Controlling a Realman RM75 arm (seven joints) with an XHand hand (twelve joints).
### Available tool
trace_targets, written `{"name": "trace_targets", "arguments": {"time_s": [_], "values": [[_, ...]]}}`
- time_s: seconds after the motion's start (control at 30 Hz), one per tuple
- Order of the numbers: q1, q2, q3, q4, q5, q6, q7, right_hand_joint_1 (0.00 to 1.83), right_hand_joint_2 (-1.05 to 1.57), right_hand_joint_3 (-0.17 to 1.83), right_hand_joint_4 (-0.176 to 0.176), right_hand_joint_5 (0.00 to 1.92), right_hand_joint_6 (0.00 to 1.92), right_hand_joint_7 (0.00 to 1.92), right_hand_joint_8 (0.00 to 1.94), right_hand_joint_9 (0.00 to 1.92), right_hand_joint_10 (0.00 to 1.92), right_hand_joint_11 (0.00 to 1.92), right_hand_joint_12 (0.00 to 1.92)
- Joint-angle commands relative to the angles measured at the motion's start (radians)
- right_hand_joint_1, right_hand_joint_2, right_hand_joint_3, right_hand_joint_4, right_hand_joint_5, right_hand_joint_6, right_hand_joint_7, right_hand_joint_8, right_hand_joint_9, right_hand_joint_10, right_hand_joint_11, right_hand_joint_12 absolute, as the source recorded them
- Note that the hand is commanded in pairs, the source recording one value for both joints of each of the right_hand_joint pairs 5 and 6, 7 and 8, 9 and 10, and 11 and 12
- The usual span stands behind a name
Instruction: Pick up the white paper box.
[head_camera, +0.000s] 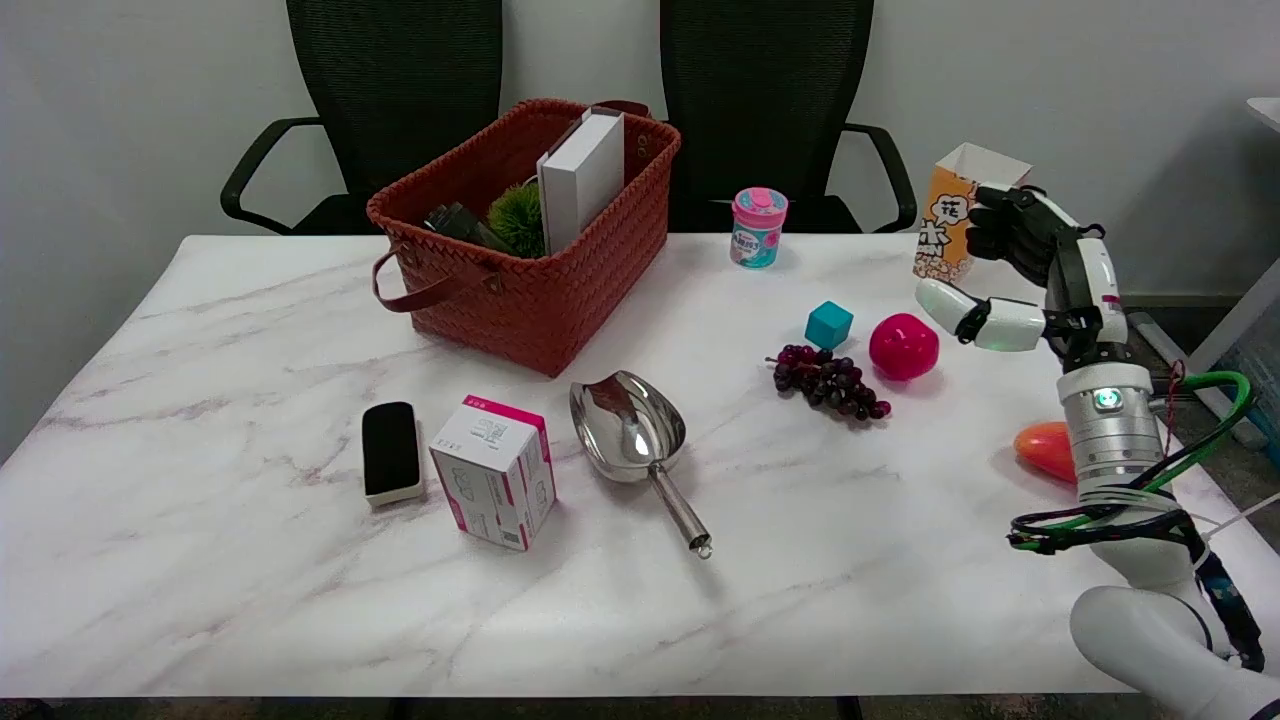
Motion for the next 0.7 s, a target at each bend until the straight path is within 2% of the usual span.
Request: {"name": "trace_targets", "arguments": {"time_s": [0.03, 0.27, 0.43, 0.7], "values": [[0.048, 0.073, -0.077, -0.078, 0.044, 0.007, 0.05, 1.1, 0.22, 0.75, 0.0, 0.52, 0.52, 0.58, 0.58, 0.6, 0.6, 0.61, 0.61], [0.04, 0.073, -0.077, -0.029, 0.032, 0.042, 0.046, 1.1, 0.21, 0.74, 0.0, 0.5, 0.5, 0.58, 0.58, 0.61, 0.61, 0.62, 0.62], [0.04, 0.078, -0.103, 0.015, 0.031, 0.031, 0.082, 1.12, 0.0, 0.79, 0.0, 0.42, 0.42, 0.56, 0.56, 0.58, 0.58, 0.59, 0.59], [0.015, 0.07, -0.249, 0.135, 0.041, 0.057, 0.074, 1.11, 0.07, 0.65, 0.0, 0.36, 0.36, 0.57, 0.57, 0.61, 0.61, 0.59, 0.59]]}}
